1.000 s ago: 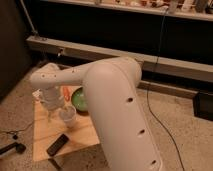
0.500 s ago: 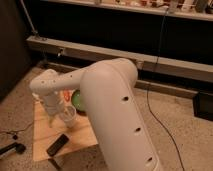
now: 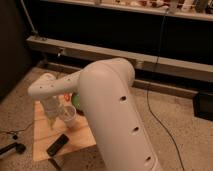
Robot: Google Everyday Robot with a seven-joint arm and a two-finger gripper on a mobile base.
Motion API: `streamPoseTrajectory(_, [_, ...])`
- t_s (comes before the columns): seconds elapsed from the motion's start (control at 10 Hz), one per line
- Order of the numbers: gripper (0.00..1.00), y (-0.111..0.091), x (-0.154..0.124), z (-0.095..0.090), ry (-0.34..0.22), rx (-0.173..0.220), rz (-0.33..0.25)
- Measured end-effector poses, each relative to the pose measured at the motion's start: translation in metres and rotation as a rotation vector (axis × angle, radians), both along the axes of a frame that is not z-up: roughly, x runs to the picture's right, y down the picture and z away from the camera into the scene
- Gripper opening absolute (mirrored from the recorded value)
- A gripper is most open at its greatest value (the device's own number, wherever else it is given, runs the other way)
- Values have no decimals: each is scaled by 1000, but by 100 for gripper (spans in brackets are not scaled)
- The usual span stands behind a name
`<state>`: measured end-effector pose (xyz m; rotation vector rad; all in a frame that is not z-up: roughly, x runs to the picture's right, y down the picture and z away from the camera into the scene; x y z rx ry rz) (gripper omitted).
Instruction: Pick up the ceramic cup
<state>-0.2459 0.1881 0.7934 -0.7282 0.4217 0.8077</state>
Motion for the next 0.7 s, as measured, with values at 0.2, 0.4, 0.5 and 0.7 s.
streamPoseTrajectory(0.2, [65,3,4,2,-4,25,0])
streamPoseTrajectory(0.4, [65,4,6,6,-7,42,-1])
streamPoseTrajectory(0.5, [65,4,5,10,-10,55,-11])
streamPoseTrajectory(0.7, [65,2,-4,12,-26,80,-34])
